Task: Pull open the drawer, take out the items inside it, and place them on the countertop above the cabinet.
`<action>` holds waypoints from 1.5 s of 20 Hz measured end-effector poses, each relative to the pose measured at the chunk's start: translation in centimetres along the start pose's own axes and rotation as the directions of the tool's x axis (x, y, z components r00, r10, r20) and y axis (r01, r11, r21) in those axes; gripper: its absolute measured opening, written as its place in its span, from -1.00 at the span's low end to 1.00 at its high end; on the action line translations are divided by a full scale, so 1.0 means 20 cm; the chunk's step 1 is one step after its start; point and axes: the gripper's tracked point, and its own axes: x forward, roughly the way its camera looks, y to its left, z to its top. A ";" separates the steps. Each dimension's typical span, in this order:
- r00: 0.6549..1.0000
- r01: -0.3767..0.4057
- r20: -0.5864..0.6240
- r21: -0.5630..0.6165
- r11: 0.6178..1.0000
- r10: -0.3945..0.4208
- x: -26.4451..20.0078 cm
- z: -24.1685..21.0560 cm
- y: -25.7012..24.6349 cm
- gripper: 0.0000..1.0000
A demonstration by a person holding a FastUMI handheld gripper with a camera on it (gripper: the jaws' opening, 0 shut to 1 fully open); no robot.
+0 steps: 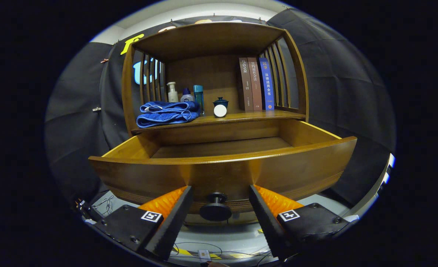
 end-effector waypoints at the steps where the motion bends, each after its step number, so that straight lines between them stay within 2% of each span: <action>1: 1.000 -0.004 -0.003 0.007 1.000 0.004 0.01 0.01 0.00 0.96; 18: 1.000 -0.011 -0.004 0.001 1.000 0.011 0.56 0.20 0.00 1.00; 30: 1.000 0.004 0.012 -0.011 1.000 -0.003 0.79 0.26 0.03 1.00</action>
